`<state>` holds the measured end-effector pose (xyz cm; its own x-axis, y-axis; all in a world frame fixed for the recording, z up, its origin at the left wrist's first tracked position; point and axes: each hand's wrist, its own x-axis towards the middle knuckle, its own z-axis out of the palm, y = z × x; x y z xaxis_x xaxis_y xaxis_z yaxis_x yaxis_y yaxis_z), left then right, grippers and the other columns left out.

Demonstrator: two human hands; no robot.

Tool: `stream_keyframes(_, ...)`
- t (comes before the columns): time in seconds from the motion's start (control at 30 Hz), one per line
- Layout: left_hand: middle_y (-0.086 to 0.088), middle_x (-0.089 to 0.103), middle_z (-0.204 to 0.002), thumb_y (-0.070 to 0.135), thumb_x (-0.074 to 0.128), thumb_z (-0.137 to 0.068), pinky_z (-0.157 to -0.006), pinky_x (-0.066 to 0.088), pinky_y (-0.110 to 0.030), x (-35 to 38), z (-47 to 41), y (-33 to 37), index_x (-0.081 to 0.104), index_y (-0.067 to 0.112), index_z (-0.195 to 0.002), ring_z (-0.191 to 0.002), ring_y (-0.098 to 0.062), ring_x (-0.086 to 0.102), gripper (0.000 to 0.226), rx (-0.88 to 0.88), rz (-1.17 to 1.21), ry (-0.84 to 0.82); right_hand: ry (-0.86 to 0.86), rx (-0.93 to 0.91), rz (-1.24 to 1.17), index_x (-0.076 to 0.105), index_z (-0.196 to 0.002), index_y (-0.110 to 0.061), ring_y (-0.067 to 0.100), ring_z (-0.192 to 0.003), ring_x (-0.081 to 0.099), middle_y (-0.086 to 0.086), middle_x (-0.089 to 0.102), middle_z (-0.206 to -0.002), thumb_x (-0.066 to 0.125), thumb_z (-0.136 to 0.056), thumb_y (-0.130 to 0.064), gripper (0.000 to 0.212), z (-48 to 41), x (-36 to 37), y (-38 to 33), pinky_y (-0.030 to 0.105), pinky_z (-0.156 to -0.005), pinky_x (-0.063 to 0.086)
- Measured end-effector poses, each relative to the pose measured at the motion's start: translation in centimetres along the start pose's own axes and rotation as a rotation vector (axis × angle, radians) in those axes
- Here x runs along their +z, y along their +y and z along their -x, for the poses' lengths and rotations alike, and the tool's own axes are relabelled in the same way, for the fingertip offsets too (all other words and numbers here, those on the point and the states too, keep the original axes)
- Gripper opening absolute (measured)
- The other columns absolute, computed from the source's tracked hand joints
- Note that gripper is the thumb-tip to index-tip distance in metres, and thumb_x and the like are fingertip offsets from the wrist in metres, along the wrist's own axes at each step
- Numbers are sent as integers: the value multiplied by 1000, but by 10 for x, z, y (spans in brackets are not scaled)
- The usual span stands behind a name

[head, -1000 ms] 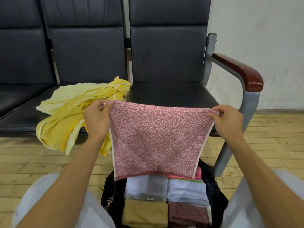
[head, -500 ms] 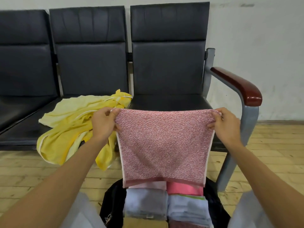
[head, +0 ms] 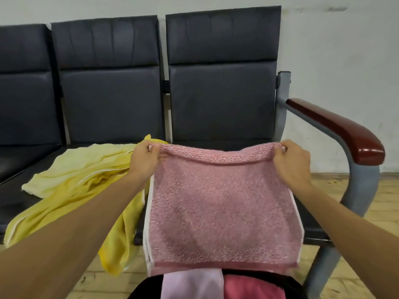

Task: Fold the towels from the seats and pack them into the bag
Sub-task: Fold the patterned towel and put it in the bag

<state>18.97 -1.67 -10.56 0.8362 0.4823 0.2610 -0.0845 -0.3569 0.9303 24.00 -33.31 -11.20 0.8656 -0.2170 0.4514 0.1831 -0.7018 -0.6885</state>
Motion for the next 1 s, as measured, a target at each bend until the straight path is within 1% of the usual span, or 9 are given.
stream_keyframes(0.1, -6, 62, -104, 25, 46, -101, -94, 50, -48, 7, -18, -1, 53, 21, -86, -104, -26, 61, 18, 34, -28, 51, 6, -11, -191, 59, -99, -14, 10, -80, 50, 0, 56, -94, 45, -102, -17, 15, -15, 6, -11, 6, -62, 33)
stream_keyframes(0.13, -5, 61, -101, 24, 46, -102, -95, 50, -48, 9, -20, 0, 52, 21, -86, -105, -26, 60, 17, 26, -2, 58, 24, -18, -233, 60, -99, -14, 8, -78, 49, -2, 56, -94, 46, -102, -17, 15, -19, 8, -13, 5, -60, 33)
stream_keyframes(0.23, -7, 62, -104, 23, 46, -102, -98, 49, -50, 10, -17, -6, 53, 22, -87, -108, -28, 61, 16, 2, 93, 61, 68, -34, -262, 63, -97, -14, 11, -87, 51, -2, 59, -95, 49, -100, -18, 14, -22, 10, -10, 17, -76, 34)
stream_keyframes(0.33, -11, 63, -104, 25, 47, -102, -99, 48, -50, 1, -1, -13, 56, 19, -88, -108, -33, 61, 17, 9, 139, 74, 73, -48, -229, 62, -95, -14, 12, -88, 53, -1, 61, -94, 50, -100, -19, 14, -15, 6, 6, 21, -77, 34)
stream_keyframes(0.53, -10, 68, -102, 21, 49, -100, -95, 51, -37, -14, 51, -22, 61, 16, -89, -99, -20, 66, 17, -65, 193, 9, -31, 4, -142, 69, -100, -11, 22, -88, 63, 6, 68, -93, 54, -98, -21, 18, 13, -15, 34, 35, -83, 50)
stream_keyframes(0.63, -8, 70, -102, 13, 49, -99, -90, 52, -28, -19, 73, -21, 65, 10, -89, -99, -18, 66, 20, -114, 231, -20, -74, 67, -186, 67, -94, -15, 23, -89, 65, 4, 68, -91, 54, -99, -24, 17, 31, -24, 39, 40, -87, 55)
stream_keyframes(0.77, -6, 71, -99, 13, 54, -95, -89, 52, -38, -28, 96, -36, 69, 8, -87, -99, -25, 64, 18, -164, 112, -30, -111, 155, -206, 70, -82, -16, 15, -81, 65, -6, 68, -78, 56, -97, -32, 26, 57, -30, 47, 40, -85, 55)
stream_keyframes(0.87, -2, 69, -98, 9, 63, -90, -77, 51, -28, -35, 105, -47, 68, 12, -91, -94, -17, 63, 6, -110, -88, -93, -190, 153, -69, 72, -81, -18, 12, -82, 65, -9, 68, -78, 66, -91, -22, 12, 68, -27, 61, 39, -85, 55)
stream_keyframes(1.0, -2, 69, -95, -5, 66, -82, -73, 51, -26, -42, 106, -55, 68, 12, -95, -94, -19, 65, 21, -48, -186, -217, -276, 137, 12, 70, -81, -22, 8, -80, 66, -7, 70, -81, 71, -85, -11, 12, 66, -26, 67, 31, -79, 56)
